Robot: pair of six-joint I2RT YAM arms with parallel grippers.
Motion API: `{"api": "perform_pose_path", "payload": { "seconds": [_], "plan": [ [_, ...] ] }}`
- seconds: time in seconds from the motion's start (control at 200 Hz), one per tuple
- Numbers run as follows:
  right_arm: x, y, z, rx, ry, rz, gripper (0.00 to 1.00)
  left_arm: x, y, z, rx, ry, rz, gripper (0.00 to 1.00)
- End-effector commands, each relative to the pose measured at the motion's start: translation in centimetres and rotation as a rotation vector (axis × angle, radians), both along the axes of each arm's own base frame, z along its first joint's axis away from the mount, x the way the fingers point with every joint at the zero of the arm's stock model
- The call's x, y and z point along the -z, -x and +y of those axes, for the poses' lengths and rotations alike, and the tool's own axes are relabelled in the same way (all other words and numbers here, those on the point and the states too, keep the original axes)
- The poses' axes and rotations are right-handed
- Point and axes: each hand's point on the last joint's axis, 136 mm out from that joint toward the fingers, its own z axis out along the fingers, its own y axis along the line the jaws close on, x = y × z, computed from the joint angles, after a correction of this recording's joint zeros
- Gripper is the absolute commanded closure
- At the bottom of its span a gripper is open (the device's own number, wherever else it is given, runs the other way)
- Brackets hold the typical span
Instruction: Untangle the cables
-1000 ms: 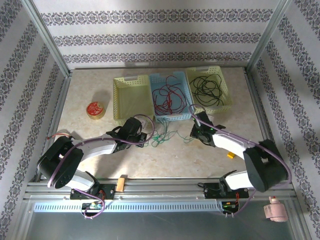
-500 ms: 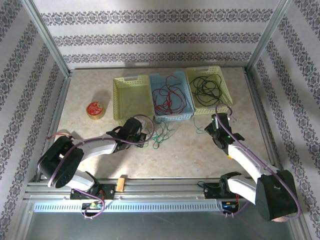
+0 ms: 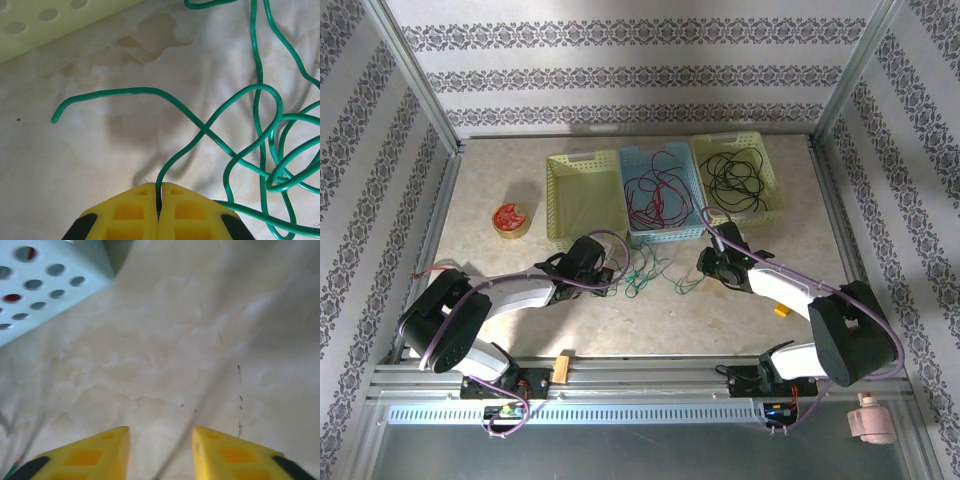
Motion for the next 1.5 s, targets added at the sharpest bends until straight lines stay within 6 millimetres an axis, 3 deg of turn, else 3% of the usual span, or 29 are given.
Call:
{"api": "perform_pose_path", "payload": {
  "seconds": [0.0,0.165,0.365,0.525,0.72,0.9,1.01,1.145,1.275,1.495],
  "plan": [
    [-0.5,-0.4,-0.3,0.022,0.012,-0.010,0.53,-0.7,-0.5,0.0,0.007,0.002,-0.021,1.00],
    [-1.4,-0.6,-0.6,0.034,0.019,-0.038,0.52,-0.8,-0.5,-0.1,0.008,0.005,-0.022,1.00],
    [-2.0,0.8,1.8,-0.167,-0.015,-0.001,0.54,-0.6,-0.6,-0.3,0.018,0.002,-0.013,1.00],
    [-1.6,3.0,2.5,-0.232,-0.045,0.051,0.58,-0.6,-0.6,-0.5,0.024,0.005,-0.009,1.00],
    [0.1,4.0,3.6,-0.286,-0.042,0.120,0.61,-0.6,-0.8,-0.8,0.033,0.004,-0.005,1.00],
    [1.1,3.3,3.1,-0.268,0.021,0.138,0.81,-0.8,-1.0,-0.8,0.031,0.007,-0.012,1.00],
    [0.6,3.0,2.6,-0.243,0.040,0.111,0.95,-1.0,-1.0,-0.7,0.025,0.008,-0.020,1.00],
    [-1.4,2.4,1.7,-0.210,0.092,0.027,1.00,-0.9,-0.9,-0.8,0.025,0.010,-0.019,1.00],
    [-5.7,0.5,1.5,-0.160,0.140,-0.135,1.00,-0.8,-0.9,-0.8,0.027,0.017,-0.020,1.00],
    [-14.9,-5.7,5.8,-0.154,0.072,-0.418,1.00,-1.5,-0.6,-0.6,0.016,0.046,-0.054,1.00]
  ]
}}
